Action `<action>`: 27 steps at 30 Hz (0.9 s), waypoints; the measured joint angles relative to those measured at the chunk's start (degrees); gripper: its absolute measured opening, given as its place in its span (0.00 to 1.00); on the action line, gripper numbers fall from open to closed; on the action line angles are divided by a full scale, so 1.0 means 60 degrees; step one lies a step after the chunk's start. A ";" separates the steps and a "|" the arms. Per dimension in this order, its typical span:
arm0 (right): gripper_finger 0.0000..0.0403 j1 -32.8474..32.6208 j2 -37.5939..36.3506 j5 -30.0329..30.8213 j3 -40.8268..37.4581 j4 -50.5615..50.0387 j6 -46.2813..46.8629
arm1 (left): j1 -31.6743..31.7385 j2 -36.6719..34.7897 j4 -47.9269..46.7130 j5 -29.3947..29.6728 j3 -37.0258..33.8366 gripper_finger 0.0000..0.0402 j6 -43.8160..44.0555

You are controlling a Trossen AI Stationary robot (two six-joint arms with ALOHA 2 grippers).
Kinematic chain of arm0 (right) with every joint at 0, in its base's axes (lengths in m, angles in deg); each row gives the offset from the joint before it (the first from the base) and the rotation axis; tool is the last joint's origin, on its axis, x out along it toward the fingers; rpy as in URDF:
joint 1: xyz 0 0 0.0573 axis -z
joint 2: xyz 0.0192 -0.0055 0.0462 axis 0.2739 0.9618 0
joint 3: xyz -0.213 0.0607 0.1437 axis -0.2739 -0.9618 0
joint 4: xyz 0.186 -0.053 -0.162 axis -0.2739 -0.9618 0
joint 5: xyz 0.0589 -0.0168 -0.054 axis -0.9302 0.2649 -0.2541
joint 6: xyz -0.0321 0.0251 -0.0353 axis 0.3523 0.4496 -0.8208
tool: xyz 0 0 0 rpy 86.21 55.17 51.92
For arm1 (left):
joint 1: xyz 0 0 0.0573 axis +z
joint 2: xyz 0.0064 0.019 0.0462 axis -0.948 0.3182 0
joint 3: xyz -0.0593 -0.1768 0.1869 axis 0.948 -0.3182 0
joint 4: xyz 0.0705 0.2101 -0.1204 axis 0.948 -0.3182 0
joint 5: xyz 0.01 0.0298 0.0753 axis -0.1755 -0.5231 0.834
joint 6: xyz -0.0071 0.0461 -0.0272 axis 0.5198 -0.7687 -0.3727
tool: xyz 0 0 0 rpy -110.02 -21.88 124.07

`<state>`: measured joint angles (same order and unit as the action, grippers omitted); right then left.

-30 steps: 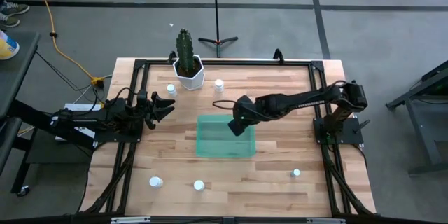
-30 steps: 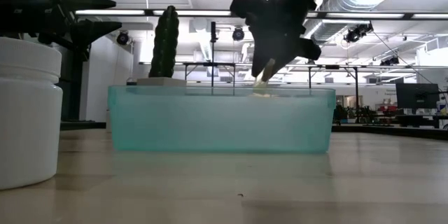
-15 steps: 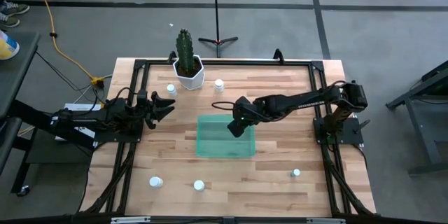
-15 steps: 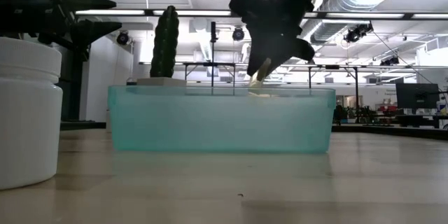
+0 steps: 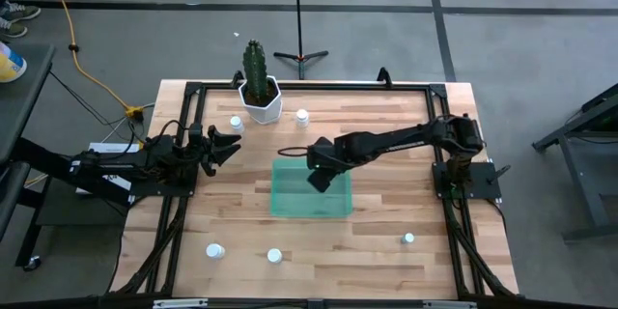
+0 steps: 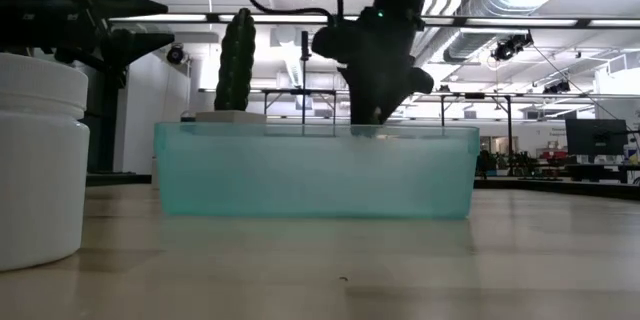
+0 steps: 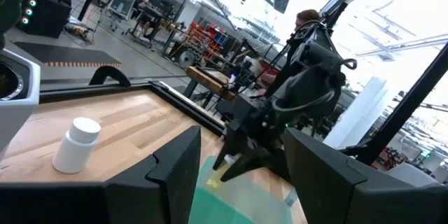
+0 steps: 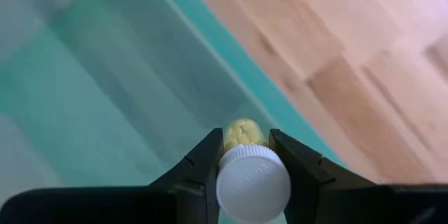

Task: Pick and place pill bottles into a basket
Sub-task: Put the yellow pill bottle into the blue bin

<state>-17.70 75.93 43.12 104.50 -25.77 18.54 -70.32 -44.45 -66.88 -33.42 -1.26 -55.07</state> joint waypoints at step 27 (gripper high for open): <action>0.28 -0.0011 0.0010 -0.0725 -0.1617 0.0917 0.0605 | 0.0000 0.0000 0.0000 0.0000 0.0000 0.60 -0.0018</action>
<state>-17.77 75.99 38.77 94.80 -20.27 22.17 -70.32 -44.45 -66.88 -33.42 -1.26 -55.18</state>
